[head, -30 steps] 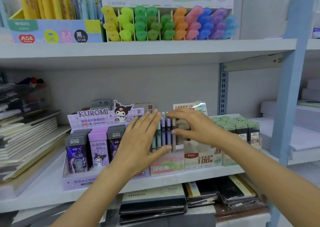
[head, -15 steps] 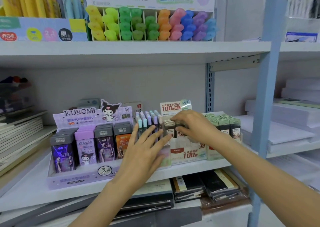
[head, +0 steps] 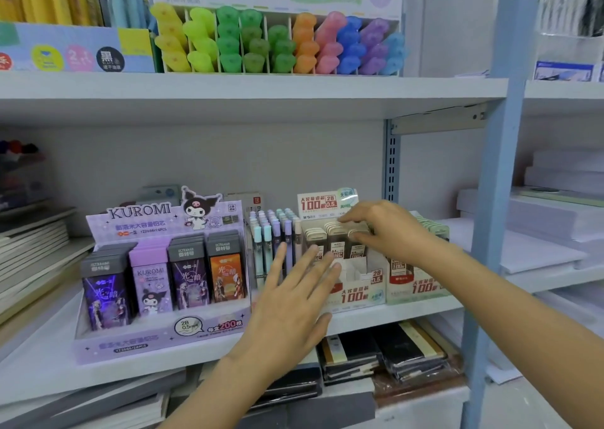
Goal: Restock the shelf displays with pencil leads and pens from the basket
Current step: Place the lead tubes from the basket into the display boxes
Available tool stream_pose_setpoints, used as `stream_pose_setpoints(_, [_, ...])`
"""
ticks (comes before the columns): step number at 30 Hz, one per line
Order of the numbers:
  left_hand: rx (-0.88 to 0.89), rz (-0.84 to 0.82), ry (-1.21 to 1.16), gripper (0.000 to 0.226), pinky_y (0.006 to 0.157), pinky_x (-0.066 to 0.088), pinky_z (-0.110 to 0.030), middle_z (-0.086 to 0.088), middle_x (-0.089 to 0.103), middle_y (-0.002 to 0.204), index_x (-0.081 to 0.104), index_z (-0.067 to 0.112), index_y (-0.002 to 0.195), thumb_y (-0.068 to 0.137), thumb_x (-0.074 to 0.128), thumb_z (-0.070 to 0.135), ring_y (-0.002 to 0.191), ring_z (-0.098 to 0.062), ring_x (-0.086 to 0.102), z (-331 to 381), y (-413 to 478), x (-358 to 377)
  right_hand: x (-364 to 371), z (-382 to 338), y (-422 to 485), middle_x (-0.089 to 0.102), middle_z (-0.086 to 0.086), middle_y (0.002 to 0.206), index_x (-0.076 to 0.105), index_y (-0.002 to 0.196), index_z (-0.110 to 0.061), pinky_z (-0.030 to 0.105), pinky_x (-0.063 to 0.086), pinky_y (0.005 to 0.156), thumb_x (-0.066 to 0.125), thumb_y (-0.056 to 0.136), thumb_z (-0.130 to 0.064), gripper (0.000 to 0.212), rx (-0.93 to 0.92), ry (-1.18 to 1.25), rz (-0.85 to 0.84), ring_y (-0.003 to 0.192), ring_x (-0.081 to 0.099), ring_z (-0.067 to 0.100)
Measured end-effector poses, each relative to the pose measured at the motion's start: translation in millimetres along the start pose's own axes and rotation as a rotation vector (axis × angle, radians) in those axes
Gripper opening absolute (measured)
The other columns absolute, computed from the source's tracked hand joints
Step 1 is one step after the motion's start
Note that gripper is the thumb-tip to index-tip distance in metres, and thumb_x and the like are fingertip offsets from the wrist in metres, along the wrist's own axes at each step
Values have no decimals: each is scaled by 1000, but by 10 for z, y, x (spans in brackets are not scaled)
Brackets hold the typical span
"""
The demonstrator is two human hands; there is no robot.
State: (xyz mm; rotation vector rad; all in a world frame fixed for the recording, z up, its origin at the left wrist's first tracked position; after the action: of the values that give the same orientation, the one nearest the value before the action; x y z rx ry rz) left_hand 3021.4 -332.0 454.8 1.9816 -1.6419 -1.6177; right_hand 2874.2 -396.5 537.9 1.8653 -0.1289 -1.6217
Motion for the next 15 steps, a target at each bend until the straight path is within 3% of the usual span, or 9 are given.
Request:
stream_pose_setpoints(4, [-40, -17, -19, 64, 109, 34, -59, 0, 58, 137, 55, 15, 137, 80, 69, 41, 136, -25, 45, 27, 22, -8, -112, 207, -81, 64, -7, 127, 63, 125, -26, 34, 49, 96, 67, 89, -30, 37, 32, -54, 14, 113, 59, 12])
stream_pose_setpoints(9, [-66, 12, -88, 60, 110, 33, -57, 1, 61, 132, 57, 16, 133, 78, 73, 33, 135, -24, 46, 36, 29, -24, 42, 202, 136, 67, -7, 115, 67, 118, -25, 36, 49, 94, 64, 91, -27, 27, 3, -21, -196, 105, 60, 12])
stream_pose_setpoints(15, [-62, 21, -107, 61, 112, 30, -55, 3, 61, 131, 57, 17, 132, 76, 75, 31, 135, -24, 47, 43, 20, -28, -31, 317, 344, 63, -18, 97, 69, 106, -27, 32, 51, 89, 65, 90, -24, 16, -1, 100, -233, 92, 61, 4])
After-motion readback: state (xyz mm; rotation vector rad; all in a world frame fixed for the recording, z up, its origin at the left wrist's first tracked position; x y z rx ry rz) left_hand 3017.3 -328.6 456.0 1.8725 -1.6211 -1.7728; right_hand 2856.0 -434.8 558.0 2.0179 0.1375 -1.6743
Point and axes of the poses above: each hand's wrist, its own y-axis towards the middle knuckle, its own x-axis out of the palm, z = x × y, the point moved 7 cm from there along y, towards the middle knuckle
